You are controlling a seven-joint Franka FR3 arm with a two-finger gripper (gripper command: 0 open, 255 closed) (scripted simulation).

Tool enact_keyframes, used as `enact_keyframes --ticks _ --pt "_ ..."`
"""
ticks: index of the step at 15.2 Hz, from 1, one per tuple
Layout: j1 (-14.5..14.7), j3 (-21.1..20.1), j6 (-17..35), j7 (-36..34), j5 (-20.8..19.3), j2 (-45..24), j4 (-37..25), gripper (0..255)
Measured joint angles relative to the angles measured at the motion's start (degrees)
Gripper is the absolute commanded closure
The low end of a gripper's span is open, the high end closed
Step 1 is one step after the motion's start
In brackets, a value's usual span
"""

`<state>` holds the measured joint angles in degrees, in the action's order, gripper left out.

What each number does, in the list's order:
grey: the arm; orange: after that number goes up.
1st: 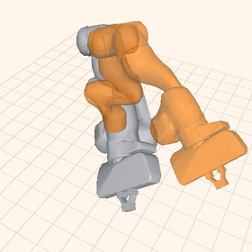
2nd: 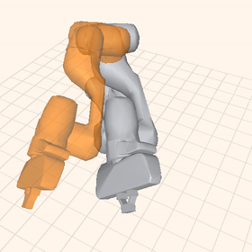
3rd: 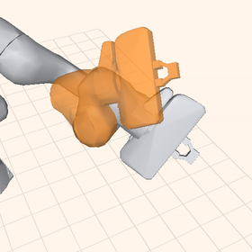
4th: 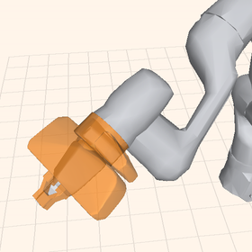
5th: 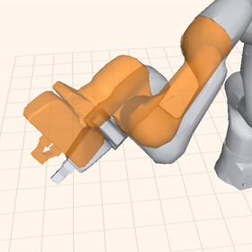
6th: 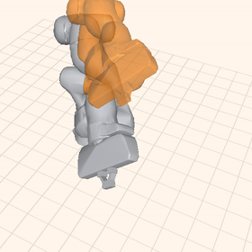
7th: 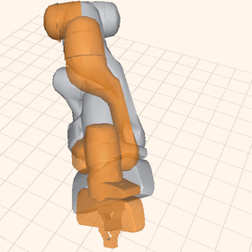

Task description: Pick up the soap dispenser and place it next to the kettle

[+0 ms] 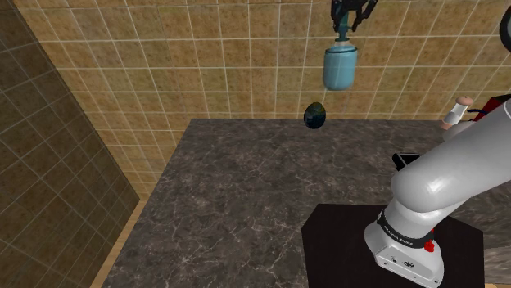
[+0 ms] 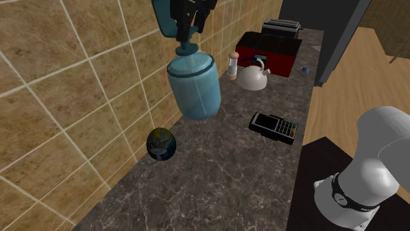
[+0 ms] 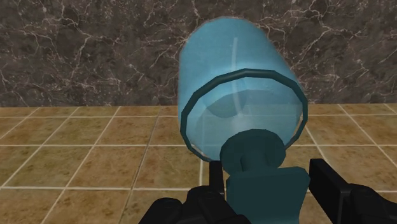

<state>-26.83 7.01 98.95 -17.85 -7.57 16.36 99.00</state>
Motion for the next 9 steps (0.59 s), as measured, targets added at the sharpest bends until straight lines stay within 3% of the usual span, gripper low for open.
enact_keyframes --ticks 9 --pt "0.1 0.1 -7.6 1.0 0.5 -3.6 -11.3 255"
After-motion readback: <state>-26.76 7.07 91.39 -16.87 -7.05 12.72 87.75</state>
